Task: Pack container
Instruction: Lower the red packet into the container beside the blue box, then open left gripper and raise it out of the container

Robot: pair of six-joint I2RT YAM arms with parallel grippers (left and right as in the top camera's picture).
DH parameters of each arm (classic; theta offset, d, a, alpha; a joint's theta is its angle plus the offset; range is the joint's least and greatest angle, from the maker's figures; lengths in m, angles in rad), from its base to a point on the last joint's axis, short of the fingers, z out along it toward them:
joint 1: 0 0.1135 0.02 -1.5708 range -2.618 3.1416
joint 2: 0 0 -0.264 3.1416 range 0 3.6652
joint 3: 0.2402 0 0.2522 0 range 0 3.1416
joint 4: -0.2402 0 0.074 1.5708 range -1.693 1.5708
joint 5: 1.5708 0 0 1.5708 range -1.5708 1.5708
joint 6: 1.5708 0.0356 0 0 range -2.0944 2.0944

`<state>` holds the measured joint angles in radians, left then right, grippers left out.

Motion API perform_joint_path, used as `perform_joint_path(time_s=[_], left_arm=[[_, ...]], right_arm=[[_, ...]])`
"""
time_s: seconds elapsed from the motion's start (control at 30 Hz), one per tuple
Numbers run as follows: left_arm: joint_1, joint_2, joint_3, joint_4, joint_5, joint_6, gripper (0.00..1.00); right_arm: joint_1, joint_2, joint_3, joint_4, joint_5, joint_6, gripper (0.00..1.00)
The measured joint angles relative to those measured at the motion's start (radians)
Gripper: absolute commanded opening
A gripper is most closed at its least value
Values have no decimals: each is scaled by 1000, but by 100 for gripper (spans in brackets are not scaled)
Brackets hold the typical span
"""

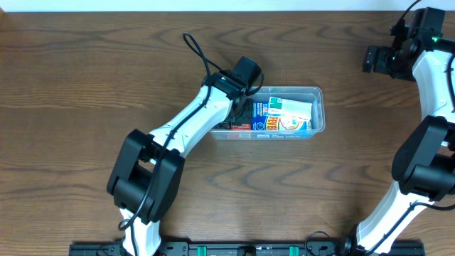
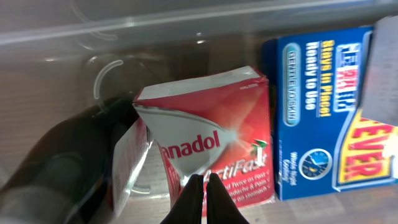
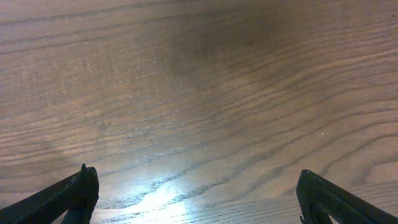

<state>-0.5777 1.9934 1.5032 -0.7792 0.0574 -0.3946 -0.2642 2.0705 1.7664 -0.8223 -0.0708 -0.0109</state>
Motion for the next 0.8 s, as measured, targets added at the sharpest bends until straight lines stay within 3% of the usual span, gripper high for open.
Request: perform_joint_path(time_s=[0.8], left_arm=[[0,42,8,-3,0,3,6]], right_arm=[[0,0,0,0,0,0,99]])
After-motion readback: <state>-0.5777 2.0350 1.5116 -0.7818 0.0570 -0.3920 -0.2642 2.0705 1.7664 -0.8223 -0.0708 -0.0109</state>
